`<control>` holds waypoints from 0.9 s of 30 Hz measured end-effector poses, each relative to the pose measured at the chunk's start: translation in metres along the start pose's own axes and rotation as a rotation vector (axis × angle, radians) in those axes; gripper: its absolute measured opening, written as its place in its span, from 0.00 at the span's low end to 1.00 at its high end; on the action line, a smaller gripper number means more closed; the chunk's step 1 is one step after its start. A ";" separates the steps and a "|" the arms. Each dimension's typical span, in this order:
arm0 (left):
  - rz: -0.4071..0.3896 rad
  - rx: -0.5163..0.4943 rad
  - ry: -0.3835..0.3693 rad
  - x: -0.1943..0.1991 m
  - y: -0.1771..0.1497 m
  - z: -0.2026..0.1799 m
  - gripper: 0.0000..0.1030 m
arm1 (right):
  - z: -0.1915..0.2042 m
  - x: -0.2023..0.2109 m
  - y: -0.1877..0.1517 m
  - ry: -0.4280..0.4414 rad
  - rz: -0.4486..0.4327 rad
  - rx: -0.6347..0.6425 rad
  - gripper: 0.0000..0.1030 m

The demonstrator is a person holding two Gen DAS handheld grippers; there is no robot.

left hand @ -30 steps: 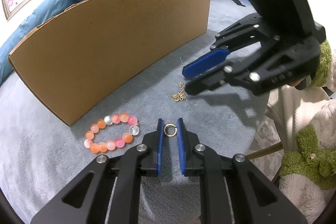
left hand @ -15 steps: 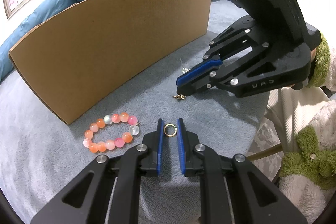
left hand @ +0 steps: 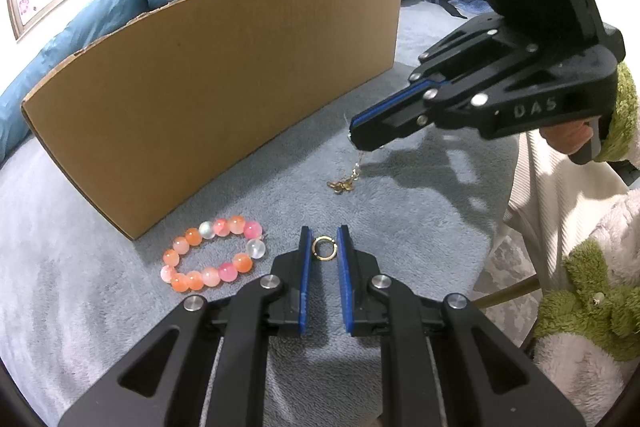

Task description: Organize jewelry

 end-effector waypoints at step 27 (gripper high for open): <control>-0.269 -0.037 0.001 0.098 0.093 0.010 0.11 | -0.007 0.117 0.061 -0.047 -0.277 0.061 0.00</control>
Point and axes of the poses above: each gripper's, at about its wrist camera, not at the fingertips, and x roughly against the way its jaws point, z to its left, y to its top, the point moved 9 cm from there along -x, roughly the way its jaws point, and after that the axes turned 5 degrees about z, right-handed, at the moved point
